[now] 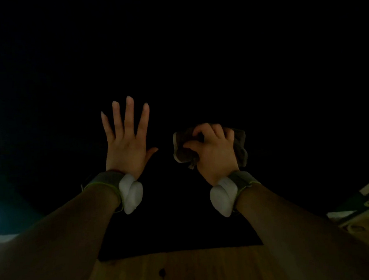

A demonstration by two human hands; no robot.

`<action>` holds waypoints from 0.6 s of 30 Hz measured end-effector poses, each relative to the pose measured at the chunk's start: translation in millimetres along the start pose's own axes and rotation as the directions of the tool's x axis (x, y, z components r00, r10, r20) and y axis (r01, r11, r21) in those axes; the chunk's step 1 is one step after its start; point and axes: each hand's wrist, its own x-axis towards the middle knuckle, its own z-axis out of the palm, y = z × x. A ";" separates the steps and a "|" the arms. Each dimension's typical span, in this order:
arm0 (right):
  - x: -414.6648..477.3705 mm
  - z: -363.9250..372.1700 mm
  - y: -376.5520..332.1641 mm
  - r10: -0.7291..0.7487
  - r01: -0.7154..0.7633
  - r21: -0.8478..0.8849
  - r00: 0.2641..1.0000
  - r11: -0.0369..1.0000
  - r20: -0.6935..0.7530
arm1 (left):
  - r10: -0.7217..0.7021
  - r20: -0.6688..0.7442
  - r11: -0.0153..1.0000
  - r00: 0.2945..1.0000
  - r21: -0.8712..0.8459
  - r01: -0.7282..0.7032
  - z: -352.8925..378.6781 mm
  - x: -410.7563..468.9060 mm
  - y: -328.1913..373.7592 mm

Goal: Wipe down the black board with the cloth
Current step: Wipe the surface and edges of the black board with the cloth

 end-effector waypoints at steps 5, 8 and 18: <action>24.3 -28.3 -0.8 -0.002 0.009 0.029 0.968 1.000 -0.252 | -0.003 -0.015 1.000 1.000 -0.004 0.003 3.3 -1.3 -0.8; 28.4 -14.6 0.7 0.050 -0.057 -0.023 0.965 0.998 -0.259 | -0.002 -0.021 1.000 1.000 -0.001 0.002 1.4 -1.1 -1.0; -16.2 49.5 -3.0 0.003 -0.006 -0.018 0.986 1.000 -0.164 | -0.004 -0.035 1.000 0.999 0.002 0.004 -1.2 -1.6 1.9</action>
